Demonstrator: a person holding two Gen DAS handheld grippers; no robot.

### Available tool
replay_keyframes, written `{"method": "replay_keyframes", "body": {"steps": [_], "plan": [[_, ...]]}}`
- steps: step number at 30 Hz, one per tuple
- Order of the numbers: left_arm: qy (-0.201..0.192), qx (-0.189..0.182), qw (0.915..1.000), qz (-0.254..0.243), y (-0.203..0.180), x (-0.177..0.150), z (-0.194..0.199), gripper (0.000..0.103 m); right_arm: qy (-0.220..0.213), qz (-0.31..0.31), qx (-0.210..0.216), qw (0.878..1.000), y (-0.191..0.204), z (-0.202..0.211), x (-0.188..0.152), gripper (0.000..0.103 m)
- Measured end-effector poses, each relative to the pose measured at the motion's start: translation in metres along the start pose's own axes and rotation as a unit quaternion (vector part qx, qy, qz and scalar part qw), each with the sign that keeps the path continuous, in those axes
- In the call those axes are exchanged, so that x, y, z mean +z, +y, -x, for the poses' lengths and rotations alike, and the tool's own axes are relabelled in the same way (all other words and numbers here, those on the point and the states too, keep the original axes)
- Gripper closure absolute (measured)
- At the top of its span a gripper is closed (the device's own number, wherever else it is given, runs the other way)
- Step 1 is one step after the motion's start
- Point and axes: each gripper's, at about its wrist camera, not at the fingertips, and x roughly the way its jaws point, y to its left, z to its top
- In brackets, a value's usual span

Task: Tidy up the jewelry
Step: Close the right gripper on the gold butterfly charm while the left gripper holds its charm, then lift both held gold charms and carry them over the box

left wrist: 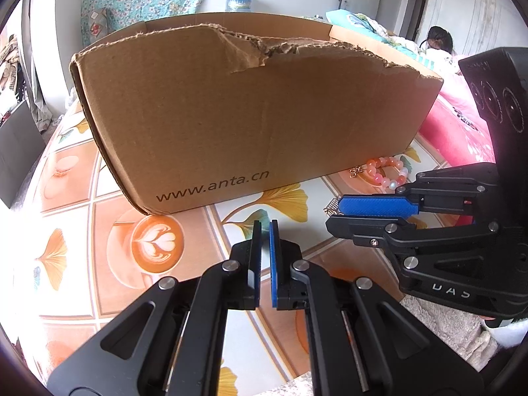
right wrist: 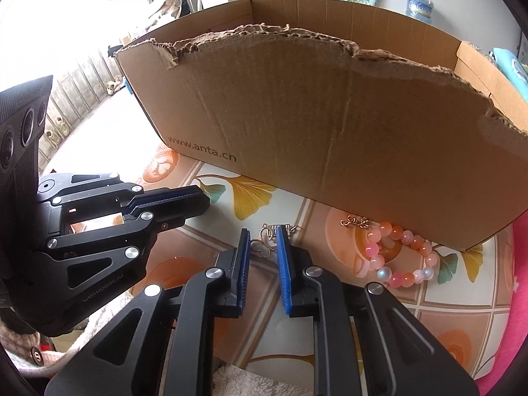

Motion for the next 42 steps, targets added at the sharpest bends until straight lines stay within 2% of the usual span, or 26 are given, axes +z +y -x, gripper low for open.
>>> {"method": "replay_keyframes", "body": {"steps": [7, 12, 17, 22, 26, 30, 35, 42], "plan": [[-0.001, -0.003, 1.0, 0.0, 0.001, -0.001, 0.002, 0.099, 0.0, -0.025, 0.014, 1.0, -0.027, 0.008, 0.008, 0.087], [-0.009, -0.038, 0.9992, -0.009, -0.008, 0.0, 0.006, 0.099, -0.016, -0.035, 0.001, 0.999, -0.039, 0.026, 0.009, 0.087], [-0.013, -0.057, 0.9975, -0.04, -0.027, 0.004, 0.001, 0.092, -0.033, -0.045, -0.007, 0.998, -0.05, 0.048, 0.009, 0.087], [-0.01, -0.055, 0.9951, -0.081, -0.044, 0.01, -0.009, 0.083, -0.041, -0.057, -0.002, 0.998, -0.058, 0.052, 0.004, 0.087], [0.008, -0.037, 0.9934, -0.108, -0.053, 0.013, -0.021, 0.083, -0.047, -0.062, 0.006, 0.997, -0.055, 0.043, 0.003, 0.087], [0.01, -0.026, 0.9924, -0.12, -0.056, 0.015, -0.024, 0.083, -0.052, -0.069, 0.013, 0.996, -0.058, 0.04, 0.001, 0.087], [0.013, -0.016, 0.9896, -0.143, -0.064, 0.015, -0.023, 0.099, -0.058, -0.076, 0.019, 0.995, -0.063, 0.04, -0.002, 0.087], [0.015, -0.016, 0.9885, -0.15, -0.065, 0.014, -0.02, 0.099, -0.065, -0.079, 0.024, 0.994, -0.065, 0.042, -0.004, 0.087]]}}
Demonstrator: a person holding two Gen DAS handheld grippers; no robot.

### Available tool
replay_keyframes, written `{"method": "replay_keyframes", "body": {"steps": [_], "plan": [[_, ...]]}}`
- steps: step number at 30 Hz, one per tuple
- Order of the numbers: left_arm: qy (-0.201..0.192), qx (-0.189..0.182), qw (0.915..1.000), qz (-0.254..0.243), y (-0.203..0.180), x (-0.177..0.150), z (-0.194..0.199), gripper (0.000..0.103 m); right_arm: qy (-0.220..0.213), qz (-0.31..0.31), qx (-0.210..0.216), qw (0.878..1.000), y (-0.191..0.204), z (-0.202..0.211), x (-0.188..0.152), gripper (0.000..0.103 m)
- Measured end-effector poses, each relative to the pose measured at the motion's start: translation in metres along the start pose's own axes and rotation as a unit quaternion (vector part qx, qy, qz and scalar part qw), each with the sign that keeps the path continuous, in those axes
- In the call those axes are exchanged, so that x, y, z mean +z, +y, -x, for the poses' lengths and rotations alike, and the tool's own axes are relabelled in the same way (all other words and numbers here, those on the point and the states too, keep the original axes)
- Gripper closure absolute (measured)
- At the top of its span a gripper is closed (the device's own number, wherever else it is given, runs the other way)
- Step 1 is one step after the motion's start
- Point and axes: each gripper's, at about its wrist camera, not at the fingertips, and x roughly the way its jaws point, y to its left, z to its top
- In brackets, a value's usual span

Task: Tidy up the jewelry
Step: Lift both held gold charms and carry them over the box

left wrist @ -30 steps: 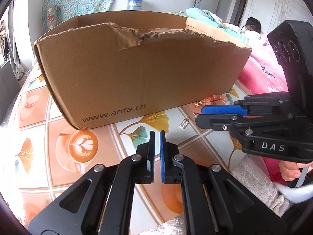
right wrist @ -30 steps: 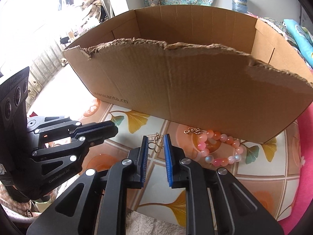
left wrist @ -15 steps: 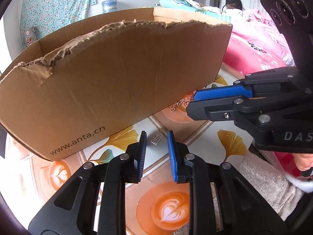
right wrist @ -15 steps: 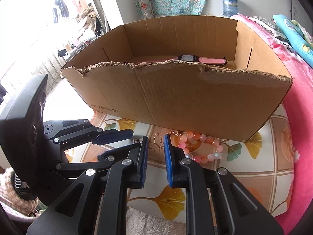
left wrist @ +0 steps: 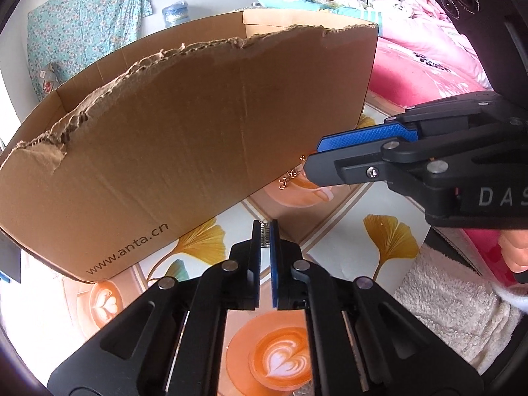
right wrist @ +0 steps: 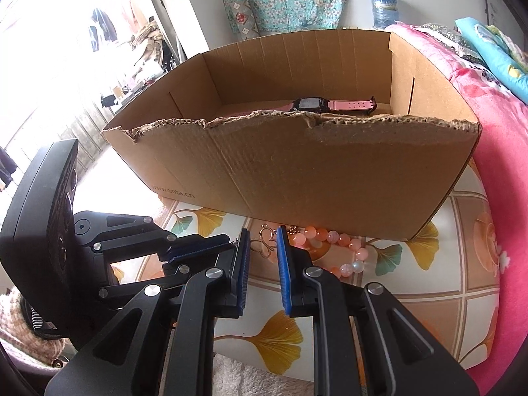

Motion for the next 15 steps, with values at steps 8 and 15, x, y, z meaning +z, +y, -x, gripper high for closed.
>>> {"method": "replay_keyframes", "body": {"steps": [8, 15], "plan": [[-0.016, 0.001, 0.9998, 0.009, 0.0, 0.0, 0.017, 0.099, -0.011, 0.005, 0.01, 1.0, 0.004, 0.009, -0.002, 0.087], [-0.086, -0.026, 0.9955, 0.031, 0.006, 0.016, 0.072, 0.099, -0.057, 0.028, 0.045, 0.997, 0.018, 0.046, 0.009, 0.087]]}}
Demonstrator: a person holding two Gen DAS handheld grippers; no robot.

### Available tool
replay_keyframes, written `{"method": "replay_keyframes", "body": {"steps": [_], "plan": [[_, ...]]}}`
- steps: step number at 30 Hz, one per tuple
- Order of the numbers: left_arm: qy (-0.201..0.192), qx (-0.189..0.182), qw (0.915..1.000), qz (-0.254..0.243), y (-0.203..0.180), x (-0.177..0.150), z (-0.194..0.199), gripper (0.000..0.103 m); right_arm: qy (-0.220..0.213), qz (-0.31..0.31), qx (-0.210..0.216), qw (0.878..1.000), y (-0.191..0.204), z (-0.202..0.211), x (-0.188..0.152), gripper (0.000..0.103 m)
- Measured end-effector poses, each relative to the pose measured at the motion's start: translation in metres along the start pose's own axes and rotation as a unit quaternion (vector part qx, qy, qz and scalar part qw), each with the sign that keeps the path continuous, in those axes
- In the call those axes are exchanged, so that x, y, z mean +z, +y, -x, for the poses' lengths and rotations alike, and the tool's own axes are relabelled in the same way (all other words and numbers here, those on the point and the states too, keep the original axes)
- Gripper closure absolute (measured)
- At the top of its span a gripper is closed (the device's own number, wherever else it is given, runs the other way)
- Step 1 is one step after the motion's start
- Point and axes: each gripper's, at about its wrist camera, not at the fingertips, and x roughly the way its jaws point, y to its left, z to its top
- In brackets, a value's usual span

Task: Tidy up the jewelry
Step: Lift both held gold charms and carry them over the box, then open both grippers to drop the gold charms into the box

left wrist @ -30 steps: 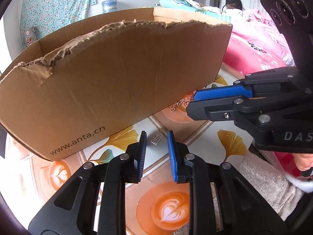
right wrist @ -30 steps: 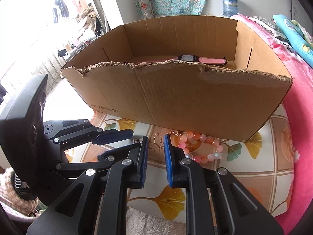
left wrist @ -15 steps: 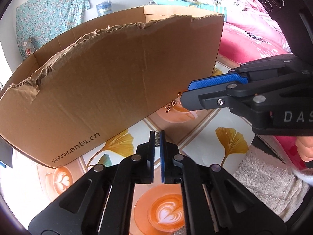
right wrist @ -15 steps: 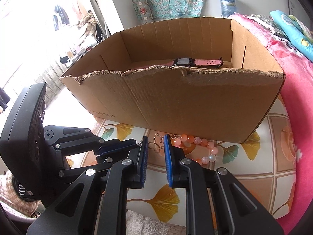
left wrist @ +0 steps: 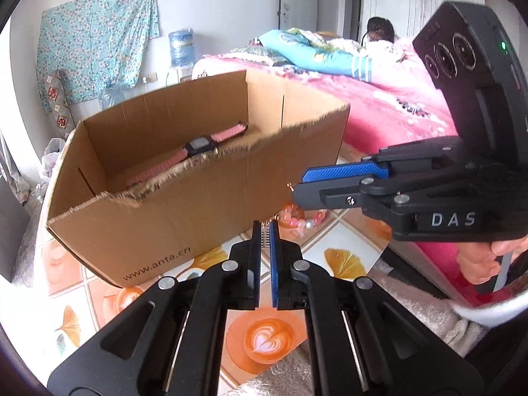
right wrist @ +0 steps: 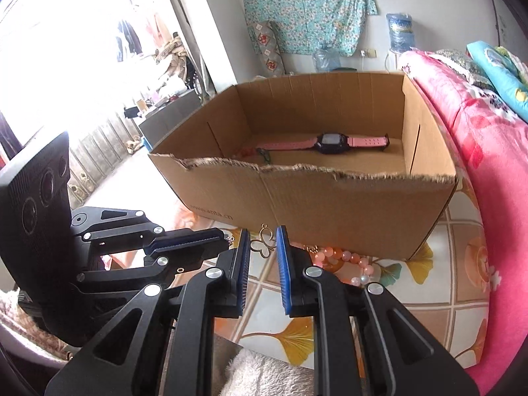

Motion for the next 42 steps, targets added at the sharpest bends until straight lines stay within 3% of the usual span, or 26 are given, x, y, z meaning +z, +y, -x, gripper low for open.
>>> {"method": "replay_keyframes", "body": {"steps": [5, 8, 11, 15, 18, 24, 35, 42], "plan": [[-0.065, -0.015, 0.9977, 0.005, 0.011, 0.034, 0.033, 0.099, -0.046, 0.02, 0.024, 0.998, 0.005, 0.025, 0.031, 0.087], [-0.078, -0.013, 0.9968, 0.005, 0.022, 0.057, 0.031, 0.099, -0.056, 0.023, 0.037, 0.997, -0.002, 0.024, 0.057, 0.087], [-0.055, -0.007, 0.9984, 0.014, 0.034, 0.076, 0.009, 0.099, -0.036, 0.006, 0.051, 0.998, -0.022, 0.006, 0.085, 0.087], [0.018, -0.011, 0.9979, 0.062, 0.061, 0.092, -0.032, 0.099, 0.032, -0.048, 0.072, 0.996, -0.058, -0.04, 0.116, 0.087], [0.073, -0.018, 0.9918, 0.103, 0.082, 0.096, -0.064, 0.099, 0.087, -0.081, 0.071, 0.99, -0.078, -0.078, 0.126, 0.087], [0.131, -0.025, 0.9815, 0.138, 0.103, 0.092, -0.096, 0.099, 0.159, -0.114, 0.054, 0.979, -0.099, -0.126, 0.137, 0.086], [0.132, -0.017, 0.9789, 0.155, 0.109, 0.088, -0.097, 0.097, 0.139, -0.102, 0.035, 0.984, -0.097, -0.123, 0.146, 0.086], [0.091, -0.009, 0.9842, 0.152, 0.112, 0.092, -0.078, 0.097, 0.101, -0.092, 0.044, 0.99, -0.093, -0.099, 0.152, 0.086]]}}
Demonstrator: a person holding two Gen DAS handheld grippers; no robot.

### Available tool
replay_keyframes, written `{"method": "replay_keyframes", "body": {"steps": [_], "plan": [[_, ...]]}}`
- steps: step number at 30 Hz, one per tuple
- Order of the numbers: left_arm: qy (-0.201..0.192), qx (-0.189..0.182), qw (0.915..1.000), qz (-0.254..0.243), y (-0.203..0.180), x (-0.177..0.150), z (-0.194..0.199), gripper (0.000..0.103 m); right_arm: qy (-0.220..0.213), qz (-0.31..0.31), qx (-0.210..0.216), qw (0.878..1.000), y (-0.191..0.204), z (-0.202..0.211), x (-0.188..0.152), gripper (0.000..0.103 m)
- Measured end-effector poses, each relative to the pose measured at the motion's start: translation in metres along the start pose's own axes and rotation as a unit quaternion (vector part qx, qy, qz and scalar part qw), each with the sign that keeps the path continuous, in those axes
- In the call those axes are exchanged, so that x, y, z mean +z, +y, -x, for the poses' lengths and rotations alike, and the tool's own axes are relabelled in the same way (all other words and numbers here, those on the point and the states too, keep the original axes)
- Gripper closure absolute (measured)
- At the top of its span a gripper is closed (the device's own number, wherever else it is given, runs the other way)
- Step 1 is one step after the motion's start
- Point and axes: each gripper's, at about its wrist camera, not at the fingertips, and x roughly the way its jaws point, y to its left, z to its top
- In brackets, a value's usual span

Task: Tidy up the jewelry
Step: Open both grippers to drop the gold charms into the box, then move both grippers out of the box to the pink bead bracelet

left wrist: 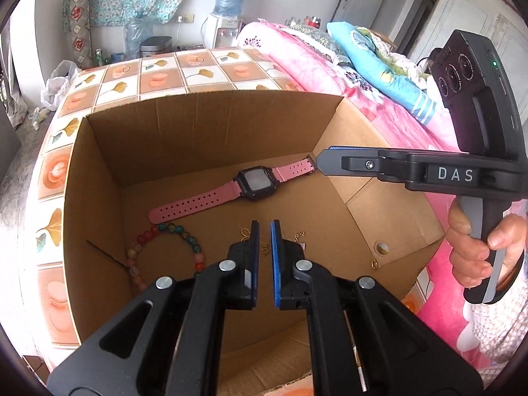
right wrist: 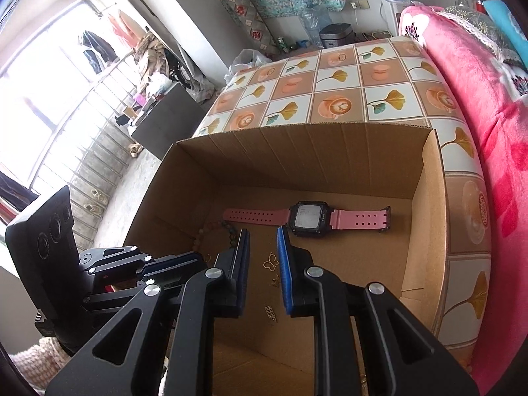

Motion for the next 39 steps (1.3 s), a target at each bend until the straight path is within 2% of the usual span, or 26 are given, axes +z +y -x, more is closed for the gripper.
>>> {"method": "replay_keyframes", "body": {"steps": [2, 6, 8, 10, 14, 18, 20, 23, 25, 28, 31, 33, 35, 37, 39], "plan": [[-0.019, -0.003, 0.9998, -0.007, -0.003, -0.002, 0.01, 0.097, -0.016, 0.006, 0.008, 1.0, 0.003, 0.011, -0.002, 0.085], [-0.067, -0.027, 0.9972, -0.019, -0.006, -0.011, 0.037, 0.095, -0.056, 0.015, 0.02, 0.998, 0.006, 0.038, -0.01, 0.075], [-0.097, -0.041, 0.9942, -0.023, -0.008, -0.019, 0.053, 0.086, -0.078, 0.022, 0.023, 0.996, 0.009, 0.054, -0.018, 0.074], [-0.121, -0.055, 0.9907, -0.028, -0.01, -0.03, 0.068, 0.082, -0.101, 0.032, 0.025, 0.994, 0.011, 0.071, -0.029, 0.074], [-0.148, -0.08, 0.9848, -0.043, -0.017, -0.058, 0.089, 0.073, -0.145, 0.058, 0.024, 0.987, 0.017, 0.099, -0.06, 0.074], [-0.143, -0.103, 0.983, -0.05, -0.023, -0.086, 0.096, 0.065, -0.168, 0.078, 0.027, 0.982, 0.021, 0.115, -0.098, 0.074], [-0.134, -0.119, 0.9823, -0.053, -0.026, -0.099, 0.097, 0.061, -0.173, 0.079, 0.031, 0.981, 0.02, 0.121, -0.116, 0.074], [-0.119, -0.126, 0.9836, -0.051, -0.029, -0.112, 0.091, 0.059, -0.165, 0.062, 0.05, 0.983, 0.014, 0.121, -0.138, 0.074], [-0.101, -0.117, 0.9873, -0.037, -0.028, -0.117, 0.08, 0.059, -0.142, 0.044, 0.047, 0.988, 0.008, 0.11, -0.146, 0.074], [-0.079, -0.102, 0.9915, -0.017, -0.024, -0.122, 0.061, 0.059, -0.09, 0.017, 0.015, 0.996, -0.002, 0.085, -0.149, 0.074], [-0.071, -0.061, 0.9954, -0.022, -0.023, -0.124, 0.049, 0.059, -0.06, -0.006, -0.001, 0.998, -0.011, 0.064, -0.146, 0.075], [-0.071, -0.034, 0.9965, -0.027, -0.021, -0.122, 0.043, 0.059, -0.056, -0.007, -0.016, 0.998, -0.013, 0.056, -0.142, 0.076], [-0.073, -0.016, 0.9969, -0.023, -0.015, -0.118, 0.039, 0.059, -0.06, -0.006, -0.006, 0.998, -0.012, 0.056, -0.139, 0.076], [-0.073, -0.016, 0.9972, -0.009, -0.008, -0.113, 0.034, 0.06, -0.078, 0.001, -0.031, 0.996, -0.013, 0.058, -0.137, 0.076], [-0.076, -0.024, 0.9968, 0.002, -0.003, -0.111, 0.032, 0.06, -0.082, -0.012, -0.028, 0.996, -0.019, 0.059, -0.135, 0.076]]}}
